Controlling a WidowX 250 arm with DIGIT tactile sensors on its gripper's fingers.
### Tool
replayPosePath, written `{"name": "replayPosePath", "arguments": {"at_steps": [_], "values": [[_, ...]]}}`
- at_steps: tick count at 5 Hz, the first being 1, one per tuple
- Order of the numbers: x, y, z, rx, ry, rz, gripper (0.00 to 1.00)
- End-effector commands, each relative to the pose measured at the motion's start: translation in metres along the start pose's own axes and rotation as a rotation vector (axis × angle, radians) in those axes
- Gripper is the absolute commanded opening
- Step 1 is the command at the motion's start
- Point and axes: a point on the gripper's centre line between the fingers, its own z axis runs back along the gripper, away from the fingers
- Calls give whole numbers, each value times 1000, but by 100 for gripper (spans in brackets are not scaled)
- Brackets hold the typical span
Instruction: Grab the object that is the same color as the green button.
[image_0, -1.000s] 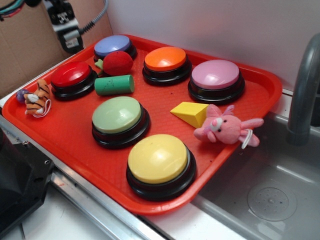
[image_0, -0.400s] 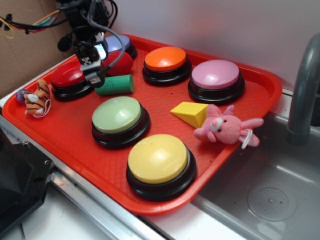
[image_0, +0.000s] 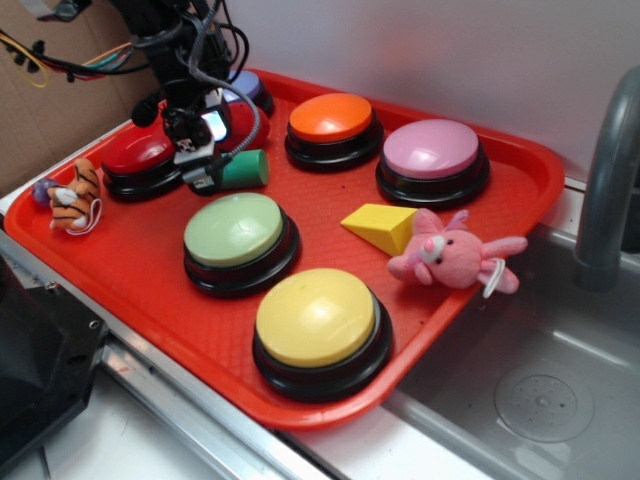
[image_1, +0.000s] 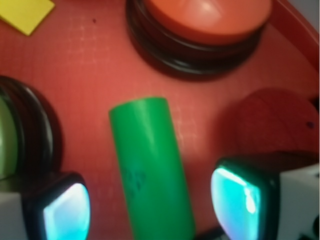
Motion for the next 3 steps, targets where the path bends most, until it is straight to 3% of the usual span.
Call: {"name": "replayPosePath", "arguments": {"at_steps": [1, 2, 3], "values": [[6, -1, -12, -3, 36, -19, 100], [8, -2, -19, -1, 46, -12, 47], [8, -3, -20, 0, 47, -16, 0]]}}
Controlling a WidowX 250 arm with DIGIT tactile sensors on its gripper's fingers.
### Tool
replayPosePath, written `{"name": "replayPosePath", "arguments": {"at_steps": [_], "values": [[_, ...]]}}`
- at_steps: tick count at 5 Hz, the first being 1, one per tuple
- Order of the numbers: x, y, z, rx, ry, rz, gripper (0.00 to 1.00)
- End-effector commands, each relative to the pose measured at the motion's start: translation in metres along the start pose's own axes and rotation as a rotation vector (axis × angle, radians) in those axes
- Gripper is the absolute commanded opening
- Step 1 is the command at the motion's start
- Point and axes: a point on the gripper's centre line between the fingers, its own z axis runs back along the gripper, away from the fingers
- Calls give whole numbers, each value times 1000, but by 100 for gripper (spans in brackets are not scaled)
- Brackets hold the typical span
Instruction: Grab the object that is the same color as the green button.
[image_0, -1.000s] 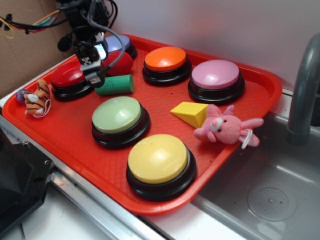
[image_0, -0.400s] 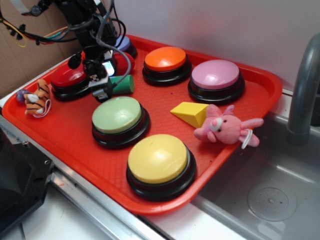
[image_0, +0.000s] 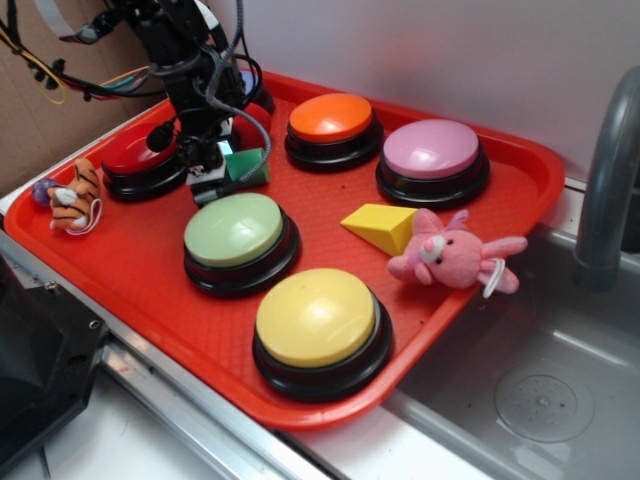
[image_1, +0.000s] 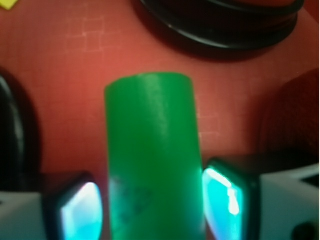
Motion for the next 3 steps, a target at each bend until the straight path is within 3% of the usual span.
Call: {"name": "replayPosePath", "arguments": {"at_steps": [1, 3], "values": [[8, 1, 4, 31, -3, 2, 0], [9, 1, 42, 31, 38, 162, 0]]}}
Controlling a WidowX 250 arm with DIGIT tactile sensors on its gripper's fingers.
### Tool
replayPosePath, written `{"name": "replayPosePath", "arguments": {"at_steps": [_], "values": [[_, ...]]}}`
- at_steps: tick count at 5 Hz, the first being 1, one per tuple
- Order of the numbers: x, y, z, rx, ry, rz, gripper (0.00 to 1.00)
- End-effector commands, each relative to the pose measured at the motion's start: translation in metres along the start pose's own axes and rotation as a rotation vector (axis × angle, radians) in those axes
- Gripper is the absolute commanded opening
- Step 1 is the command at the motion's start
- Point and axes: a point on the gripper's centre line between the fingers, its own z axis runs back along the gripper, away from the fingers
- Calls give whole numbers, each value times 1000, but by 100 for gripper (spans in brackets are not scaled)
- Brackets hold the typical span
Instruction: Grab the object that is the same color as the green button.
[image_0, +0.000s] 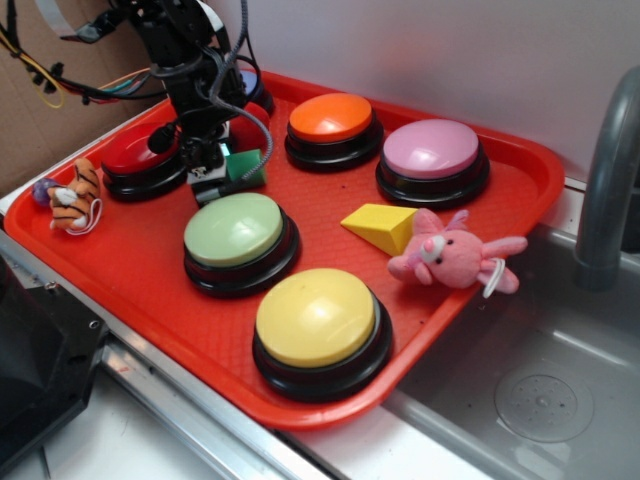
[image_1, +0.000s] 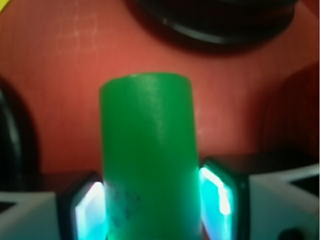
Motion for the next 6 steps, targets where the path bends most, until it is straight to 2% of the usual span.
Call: {"name": "replayPosePath", "arguments": {"at_steps": [1, 2, 3, 5, 6], "values": [[15, -7, 76, 87, 48, 282, 0], [18, -14, 101, 63, 42, 388, 0], [21, -19, 124, 72, 33, 467, 0], [16, -29, 166, 67, 67, 667, 0], [16, -31, 168, 90, 94, 689, 0]]}}
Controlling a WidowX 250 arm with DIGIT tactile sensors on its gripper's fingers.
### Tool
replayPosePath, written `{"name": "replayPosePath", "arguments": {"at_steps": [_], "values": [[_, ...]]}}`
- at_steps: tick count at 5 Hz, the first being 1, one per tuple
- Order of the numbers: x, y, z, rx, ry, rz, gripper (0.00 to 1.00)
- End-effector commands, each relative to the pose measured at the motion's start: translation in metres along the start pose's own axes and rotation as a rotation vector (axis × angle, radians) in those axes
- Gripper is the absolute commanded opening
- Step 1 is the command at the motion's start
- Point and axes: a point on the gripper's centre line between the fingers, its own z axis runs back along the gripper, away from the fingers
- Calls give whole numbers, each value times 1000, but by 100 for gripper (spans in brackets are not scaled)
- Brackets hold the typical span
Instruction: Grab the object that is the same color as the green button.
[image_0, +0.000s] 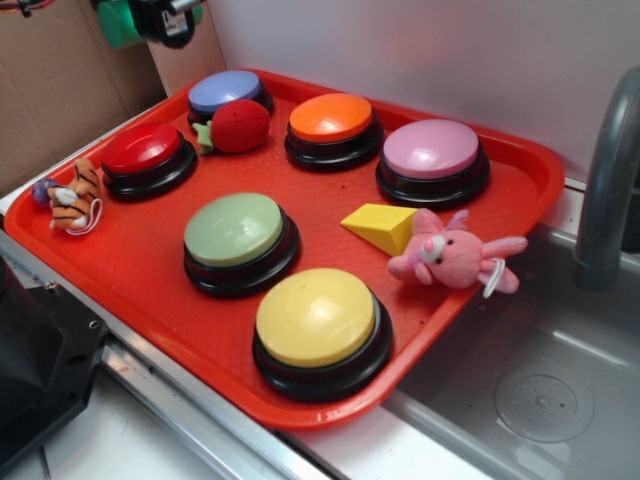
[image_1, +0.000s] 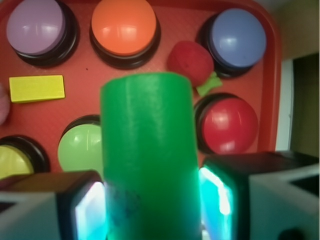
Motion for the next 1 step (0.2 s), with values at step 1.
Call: {"name": "replayPosePath", "arguments": {"at_steps": [1], "values": [[10, -5, 10, 69, 65, 46, 27]]}}
